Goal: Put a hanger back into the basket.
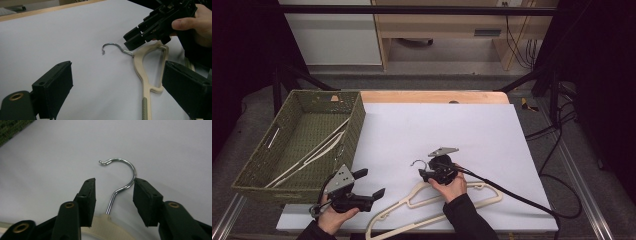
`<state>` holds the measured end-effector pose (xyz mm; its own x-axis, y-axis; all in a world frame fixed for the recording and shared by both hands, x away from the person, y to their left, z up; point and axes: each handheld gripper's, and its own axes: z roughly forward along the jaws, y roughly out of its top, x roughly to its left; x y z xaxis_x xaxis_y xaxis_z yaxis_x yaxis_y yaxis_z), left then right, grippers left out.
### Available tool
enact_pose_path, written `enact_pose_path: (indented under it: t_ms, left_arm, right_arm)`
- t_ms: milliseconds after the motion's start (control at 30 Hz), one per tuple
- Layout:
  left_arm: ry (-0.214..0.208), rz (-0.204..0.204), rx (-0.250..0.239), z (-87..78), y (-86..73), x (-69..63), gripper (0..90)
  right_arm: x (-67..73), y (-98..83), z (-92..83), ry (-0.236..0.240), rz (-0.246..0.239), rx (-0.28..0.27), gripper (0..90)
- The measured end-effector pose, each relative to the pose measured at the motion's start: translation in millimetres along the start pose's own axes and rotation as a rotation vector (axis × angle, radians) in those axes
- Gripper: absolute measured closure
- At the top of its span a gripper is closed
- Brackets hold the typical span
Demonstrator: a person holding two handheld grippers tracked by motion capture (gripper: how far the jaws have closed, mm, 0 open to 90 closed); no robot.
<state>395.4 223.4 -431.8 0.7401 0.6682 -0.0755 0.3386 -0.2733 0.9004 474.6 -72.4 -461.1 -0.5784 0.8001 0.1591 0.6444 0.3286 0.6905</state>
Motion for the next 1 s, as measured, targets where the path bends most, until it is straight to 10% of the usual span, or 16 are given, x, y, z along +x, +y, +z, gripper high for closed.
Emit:
enact_pose_path:
  t_ms: [1000]
  left_arm:
    - [-0.017, 0.001, 0.044, 13.0, -2.9, -6.2, 10.3]
  right_arm:
    - [5.4, -2.8, 6.5, -0.033, 0.080, 0.051, 88.1]
